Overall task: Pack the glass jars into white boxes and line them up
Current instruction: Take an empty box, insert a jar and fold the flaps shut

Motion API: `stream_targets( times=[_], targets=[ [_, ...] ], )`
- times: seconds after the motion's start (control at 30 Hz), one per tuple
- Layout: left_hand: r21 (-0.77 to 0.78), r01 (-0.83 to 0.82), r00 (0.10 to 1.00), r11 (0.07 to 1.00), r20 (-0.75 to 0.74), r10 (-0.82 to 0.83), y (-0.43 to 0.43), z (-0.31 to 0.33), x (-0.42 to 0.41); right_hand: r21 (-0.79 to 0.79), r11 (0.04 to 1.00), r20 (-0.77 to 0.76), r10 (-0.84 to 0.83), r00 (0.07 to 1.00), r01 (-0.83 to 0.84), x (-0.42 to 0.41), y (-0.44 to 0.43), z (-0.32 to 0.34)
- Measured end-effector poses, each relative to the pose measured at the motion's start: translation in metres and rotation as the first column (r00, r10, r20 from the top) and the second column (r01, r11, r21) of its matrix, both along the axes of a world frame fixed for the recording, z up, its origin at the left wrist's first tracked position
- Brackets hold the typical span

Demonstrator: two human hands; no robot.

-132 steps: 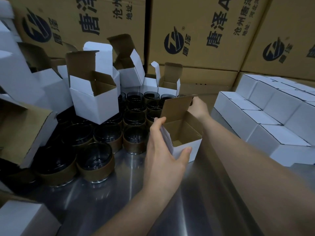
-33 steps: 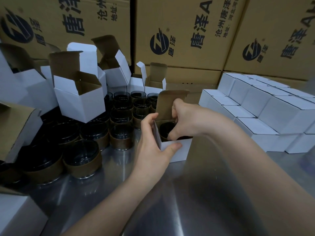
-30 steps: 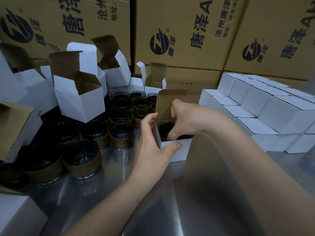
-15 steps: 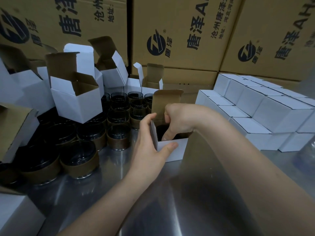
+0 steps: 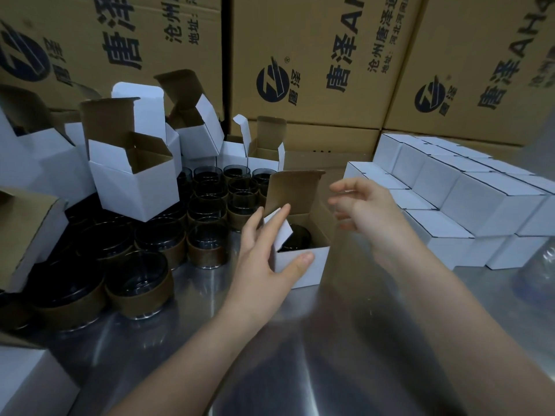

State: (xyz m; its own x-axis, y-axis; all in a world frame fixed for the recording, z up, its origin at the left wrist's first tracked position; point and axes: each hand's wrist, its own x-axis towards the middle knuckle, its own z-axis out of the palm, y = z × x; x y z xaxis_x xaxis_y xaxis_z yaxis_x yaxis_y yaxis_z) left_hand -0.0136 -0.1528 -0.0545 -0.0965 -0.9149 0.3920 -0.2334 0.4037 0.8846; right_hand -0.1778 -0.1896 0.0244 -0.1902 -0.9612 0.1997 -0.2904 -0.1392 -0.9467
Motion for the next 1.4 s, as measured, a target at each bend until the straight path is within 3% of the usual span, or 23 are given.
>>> stream_targets(
  times=[0.07, 0.17, 0.43, 0.67, 0.83, 1.07, 1.23, 1.4],
  targets=[
    [0.048, 0.039, 0.998, 0.998, -0.061, -0.036, 0.001, 0.004, -0.001, 0.148, 0.98, 0.158, 0.106, 0.982, -0.13, -0.003, -0.002, -0.008],
    [0.063, 0.044, 0.994, 0.997, -0.104, -0.037, 0.001, 0.007, -0.002, 0.212, 0.945, 0.265, 0.19, 0.945, -0.25, -0.007, -0.005, -0.018],
    [0.052, 0.036, 0.984, 0.998, -0.174, -0.026, -0.003, 0.01, -0.001, 0.189, 0.925, 0.205, 0.291, 0.935, -0.329, -0.003, -0.007, -0.029],
    [0.107, 0.058, 0.909, 0.993, -0.416, -0.008, -0.006, 0.013, -0.001, 0.119, 0.945, 0.153, 0.287, 0.946, -0.306, 0.001, -0.009, -0.034],
    [0.12, 0.11, 0.9, 0.987, -0.432, -0.048, -0.006, 0.015, -0.001, 0.084, 0.931, 0.137, 0.343, 0.929, -0.356, -0.001, -0.008, -0.033],
    [0.178, 0.112, 0.926, 0.978, -0.376, -0.038, -0.005, 0.013, 0.0, 0.149, 0.909, 0.043, 0.387, 0.921, -0.389, -0.011, -0.01, -0.029],
    [0.176, 0.132, 0.913, 0.975, -0.405, -0.05, -0.005, 0.011, 0.002, 0.244, 0.799, 0.168, 0.524, 0.835, -0.55, -0.022, -0.007, -0.022],
    [0.179, 0.253, 0.908, 0.951, -0.382, -0.17, -0.003, 0.008, 0.006, 0.25, 0.771, 0.349, 0.492, 0.797, -0.585, -0.026, -0.005, -0.018]
  ],
)
